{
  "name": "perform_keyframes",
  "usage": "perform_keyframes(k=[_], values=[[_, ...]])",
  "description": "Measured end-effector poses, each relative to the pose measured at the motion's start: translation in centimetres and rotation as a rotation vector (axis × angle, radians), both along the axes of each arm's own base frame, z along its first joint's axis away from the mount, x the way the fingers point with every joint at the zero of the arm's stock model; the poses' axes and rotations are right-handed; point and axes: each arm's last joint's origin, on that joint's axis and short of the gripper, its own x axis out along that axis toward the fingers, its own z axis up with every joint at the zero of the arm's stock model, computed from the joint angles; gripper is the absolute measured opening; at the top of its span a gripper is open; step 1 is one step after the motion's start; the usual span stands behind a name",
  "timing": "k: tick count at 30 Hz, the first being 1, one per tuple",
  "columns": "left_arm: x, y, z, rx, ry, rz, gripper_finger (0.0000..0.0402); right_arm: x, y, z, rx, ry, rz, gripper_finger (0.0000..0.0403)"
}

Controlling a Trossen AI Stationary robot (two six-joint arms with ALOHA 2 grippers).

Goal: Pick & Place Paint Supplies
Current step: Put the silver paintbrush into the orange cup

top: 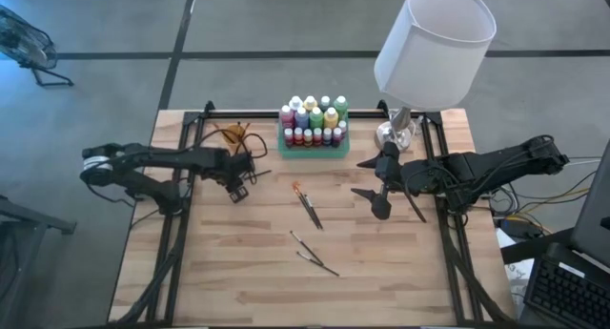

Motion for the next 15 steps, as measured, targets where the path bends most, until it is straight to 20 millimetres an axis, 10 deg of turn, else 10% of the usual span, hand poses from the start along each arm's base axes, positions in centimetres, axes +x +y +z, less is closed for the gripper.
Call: perform_keyframes(k=[15], values=[[-0.28,0.14,-0.51,-0.030,-0.007,0.004,0.0138,0.01,0.01,0.00,0.000,0.000,0.000,0.0295]])
